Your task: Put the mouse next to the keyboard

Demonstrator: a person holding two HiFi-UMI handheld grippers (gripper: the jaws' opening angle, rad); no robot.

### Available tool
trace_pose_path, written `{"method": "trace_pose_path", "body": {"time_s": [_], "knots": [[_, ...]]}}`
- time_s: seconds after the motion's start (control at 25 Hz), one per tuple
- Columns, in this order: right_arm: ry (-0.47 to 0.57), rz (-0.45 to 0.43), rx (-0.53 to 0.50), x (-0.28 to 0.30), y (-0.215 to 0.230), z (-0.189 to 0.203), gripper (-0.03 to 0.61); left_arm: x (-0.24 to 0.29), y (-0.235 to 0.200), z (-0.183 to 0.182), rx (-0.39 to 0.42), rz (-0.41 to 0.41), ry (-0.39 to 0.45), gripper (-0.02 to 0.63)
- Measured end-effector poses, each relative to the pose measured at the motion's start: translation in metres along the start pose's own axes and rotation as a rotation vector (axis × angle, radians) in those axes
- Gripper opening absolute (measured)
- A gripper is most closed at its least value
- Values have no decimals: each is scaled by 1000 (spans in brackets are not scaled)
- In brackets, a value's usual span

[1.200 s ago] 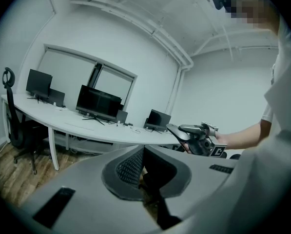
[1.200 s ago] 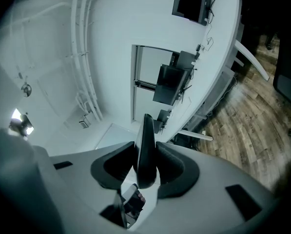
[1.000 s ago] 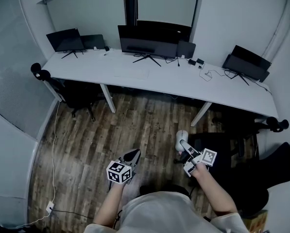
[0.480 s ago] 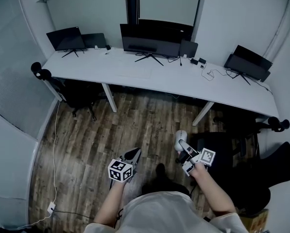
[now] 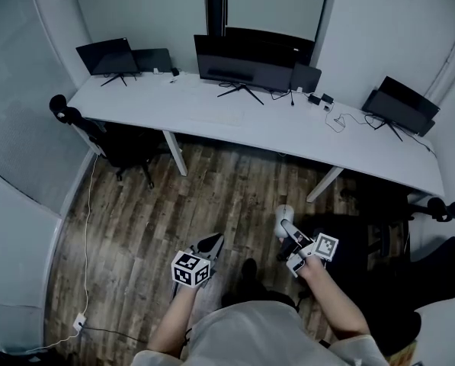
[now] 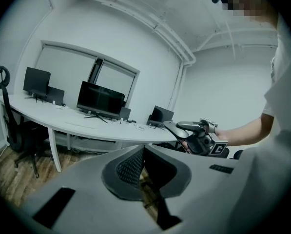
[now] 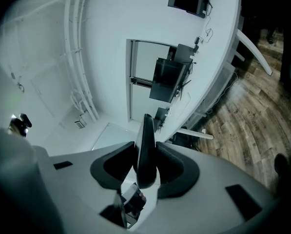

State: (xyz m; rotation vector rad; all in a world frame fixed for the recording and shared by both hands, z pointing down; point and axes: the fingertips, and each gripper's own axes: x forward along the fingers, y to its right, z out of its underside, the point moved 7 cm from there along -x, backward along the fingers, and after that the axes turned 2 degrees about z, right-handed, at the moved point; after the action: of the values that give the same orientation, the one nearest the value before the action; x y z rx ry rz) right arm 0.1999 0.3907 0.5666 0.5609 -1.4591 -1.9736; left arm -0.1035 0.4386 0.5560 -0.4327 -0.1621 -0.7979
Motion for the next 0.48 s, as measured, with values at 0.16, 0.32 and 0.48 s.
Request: {"method": "trace_pose_path", "body": {"time_s": [0.16, 0.32, 0.48], "knots": [[-13, 5, 11, 14, 12, -21, 147, 20, -11, -11, -5, -10, -2, 17], [-16, 9, 22, 32, 24, -50, 147, 43, -25, -29, 1, -20, 0, 17], [-21, -11, 26, 53, 29, -75, 147, 63, -42, -46, 5, -26, 1, 17]]}}
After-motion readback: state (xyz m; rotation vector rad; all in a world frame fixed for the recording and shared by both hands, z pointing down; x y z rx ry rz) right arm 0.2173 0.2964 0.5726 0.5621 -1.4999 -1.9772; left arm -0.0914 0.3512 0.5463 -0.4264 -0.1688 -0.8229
